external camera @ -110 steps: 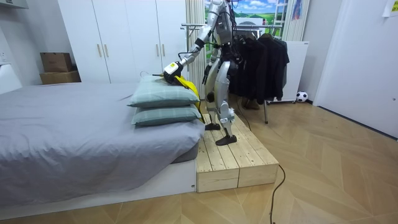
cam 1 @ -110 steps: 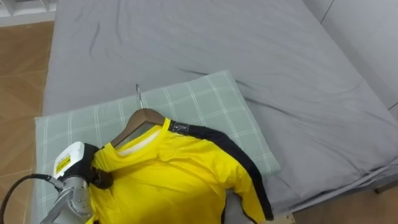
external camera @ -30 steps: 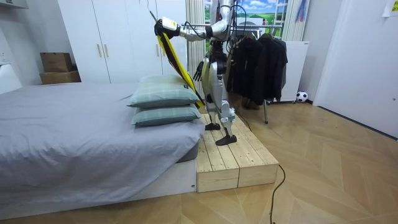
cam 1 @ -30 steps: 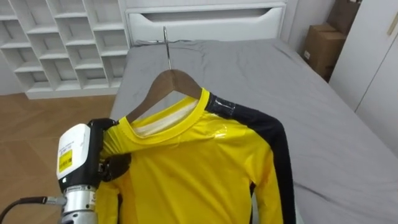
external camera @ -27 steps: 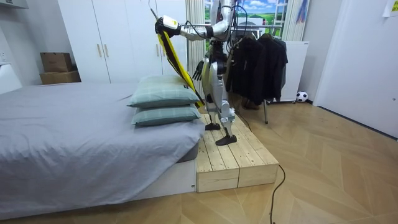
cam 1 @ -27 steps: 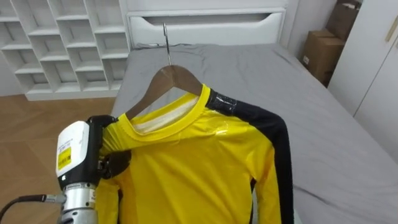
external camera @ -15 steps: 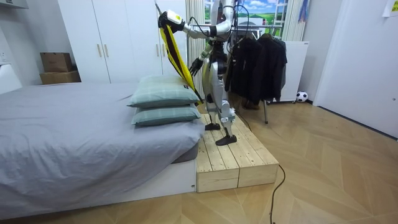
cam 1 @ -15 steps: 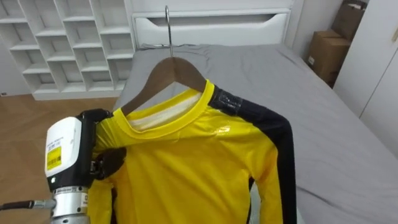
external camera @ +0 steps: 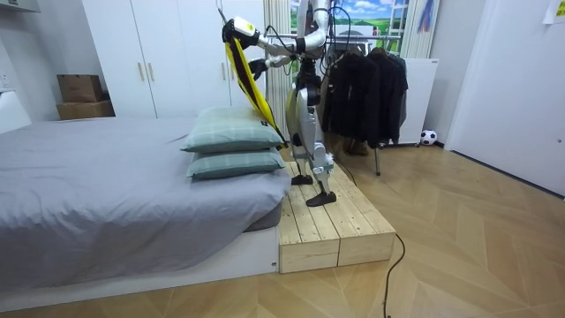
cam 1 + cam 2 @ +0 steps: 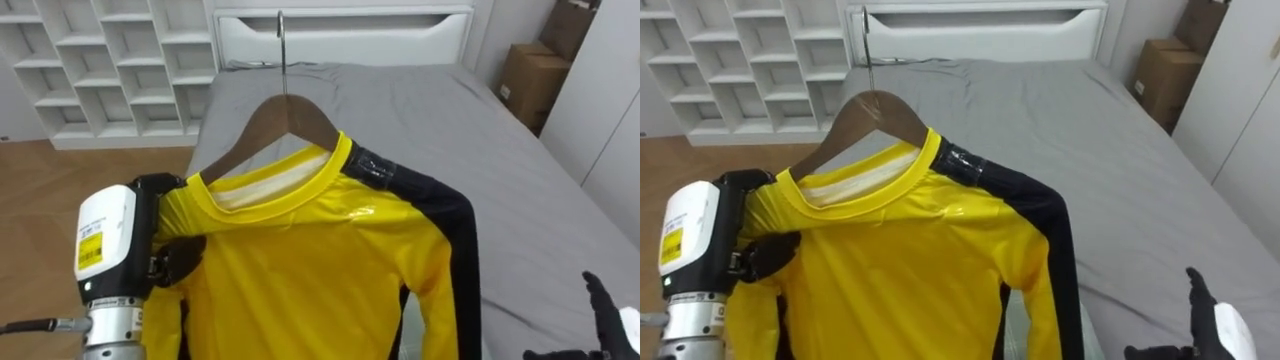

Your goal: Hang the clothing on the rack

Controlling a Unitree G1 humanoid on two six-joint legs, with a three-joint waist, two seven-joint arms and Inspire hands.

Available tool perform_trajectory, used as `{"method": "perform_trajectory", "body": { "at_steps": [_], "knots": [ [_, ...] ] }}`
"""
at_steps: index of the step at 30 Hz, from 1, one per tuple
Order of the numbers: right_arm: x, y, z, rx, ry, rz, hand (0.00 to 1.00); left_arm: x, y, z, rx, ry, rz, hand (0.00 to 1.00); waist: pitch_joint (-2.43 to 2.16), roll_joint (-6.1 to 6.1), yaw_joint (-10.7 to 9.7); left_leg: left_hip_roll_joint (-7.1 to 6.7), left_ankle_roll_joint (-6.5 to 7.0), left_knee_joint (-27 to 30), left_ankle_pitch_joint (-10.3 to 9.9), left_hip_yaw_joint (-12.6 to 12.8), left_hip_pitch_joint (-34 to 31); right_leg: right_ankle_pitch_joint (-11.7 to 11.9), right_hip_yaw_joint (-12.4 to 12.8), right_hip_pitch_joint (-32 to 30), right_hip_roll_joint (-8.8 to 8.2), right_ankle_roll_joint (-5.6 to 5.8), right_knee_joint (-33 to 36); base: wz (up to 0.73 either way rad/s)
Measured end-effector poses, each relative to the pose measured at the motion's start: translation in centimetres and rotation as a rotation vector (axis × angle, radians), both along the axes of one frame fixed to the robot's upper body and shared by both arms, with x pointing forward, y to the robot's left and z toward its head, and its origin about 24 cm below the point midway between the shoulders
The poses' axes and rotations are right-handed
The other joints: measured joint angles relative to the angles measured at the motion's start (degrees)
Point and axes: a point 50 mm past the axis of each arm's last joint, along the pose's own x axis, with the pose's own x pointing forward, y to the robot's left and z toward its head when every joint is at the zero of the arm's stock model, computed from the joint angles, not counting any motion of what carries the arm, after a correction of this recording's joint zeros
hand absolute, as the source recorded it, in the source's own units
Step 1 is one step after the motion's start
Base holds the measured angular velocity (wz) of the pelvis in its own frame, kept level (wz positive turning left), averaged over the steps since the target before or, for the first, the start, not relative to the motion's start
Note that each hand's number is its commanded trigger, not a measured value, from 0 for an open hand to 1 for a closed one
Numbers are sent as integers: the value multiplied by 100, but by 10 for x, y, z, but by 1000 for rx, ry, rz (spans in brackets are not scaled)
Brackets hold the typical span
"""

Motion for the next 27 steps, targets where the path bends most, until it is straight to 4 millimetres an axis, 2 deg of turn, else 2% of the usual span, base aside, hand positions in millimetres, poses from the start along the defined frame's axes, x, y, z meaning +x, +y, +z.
{"method": "perform_trajectory", "body": {
  "at_steps": [6,9,15,27],
  "knots": [
    [8,12,29,-193,-99,112,0,-1,-5,10,43,4,-46,100,-4,-30,137,-3,0,0,0,8,-22,0,-3,-7,-2,0,-25,0],
    [11,20,32,-260,-120,152,0,-1,-8,16,49,-9,-65,100,-6,-32,224,-2,0,2,0,5,-43,0,-2,-1,3,0,-101,0],
    [16,36,42,-378,-147,257,0,-1,-10,16,40,-8,-67,100,-13,-14,248,-2,0,5,0,3,-57,1,20,-1,5,-1,-93,0],
    [29,55,80,-457,-313,356,0,0,-9,14,45,30,-65,100,-18,-13,250,-1,0,4,0,2,-51,11,42,0,0,0,-65,0]
  ]
}}
